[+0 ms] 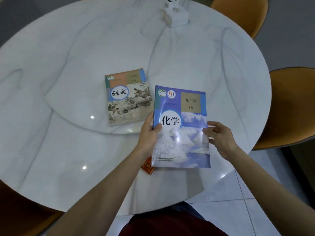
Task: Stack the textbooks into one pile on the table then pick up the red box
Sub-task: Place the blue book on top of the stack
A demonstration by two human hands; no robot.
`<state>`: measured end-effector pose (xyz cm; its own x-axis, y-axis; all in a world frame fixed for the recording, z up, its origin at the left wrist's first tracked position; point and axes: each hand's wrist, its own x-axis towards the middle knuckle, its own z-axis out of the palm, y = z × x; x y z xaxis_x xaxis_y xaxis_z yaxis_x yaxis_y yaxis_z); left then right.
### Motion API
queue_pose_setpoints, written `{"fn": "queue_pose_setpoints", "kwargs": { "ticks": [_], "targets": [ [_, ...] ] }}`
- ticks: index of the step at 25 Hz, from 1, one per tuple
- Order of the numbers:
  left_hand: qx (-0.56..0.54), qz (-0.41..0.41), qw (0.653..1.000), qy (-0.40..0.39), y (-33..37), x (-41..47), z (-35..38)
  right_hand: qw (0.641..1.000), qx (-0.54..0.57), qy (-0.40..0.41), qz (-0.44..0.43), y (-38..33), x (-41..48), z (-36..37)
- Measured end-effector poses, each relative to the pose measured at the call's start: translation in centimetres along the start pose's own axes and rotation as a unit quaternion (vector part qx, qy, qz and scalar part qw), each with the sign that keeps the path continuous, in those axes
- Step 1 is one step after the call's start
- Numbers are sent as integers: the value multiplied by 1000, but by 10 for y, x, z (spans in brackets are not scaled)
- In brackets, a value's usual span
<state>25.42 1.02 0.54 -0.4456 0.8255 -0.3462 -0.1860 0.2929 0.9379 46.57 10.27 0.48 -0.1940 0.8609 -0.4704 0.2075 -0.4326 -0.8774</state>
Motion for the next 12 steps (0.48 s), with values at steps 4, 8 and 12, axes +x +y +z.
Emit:
{"fn": "queue_pose_setpoints", "kwargs": {
  "ticks": [4, 8, 12],
  "targets": [
    [-26, -12, 998, 63, 30, 21, -32, 999, -3, -43, -23, -39, 22, 43],
    [-30, -8, 993, 114, 49, 47, -66, 997, -28, -72, -31, -71, 49, 92],
    [0, -7, 987, 162, 62, 79, -100, 993, -56, -96, -38, -98, 81, 138]
  ]
}}
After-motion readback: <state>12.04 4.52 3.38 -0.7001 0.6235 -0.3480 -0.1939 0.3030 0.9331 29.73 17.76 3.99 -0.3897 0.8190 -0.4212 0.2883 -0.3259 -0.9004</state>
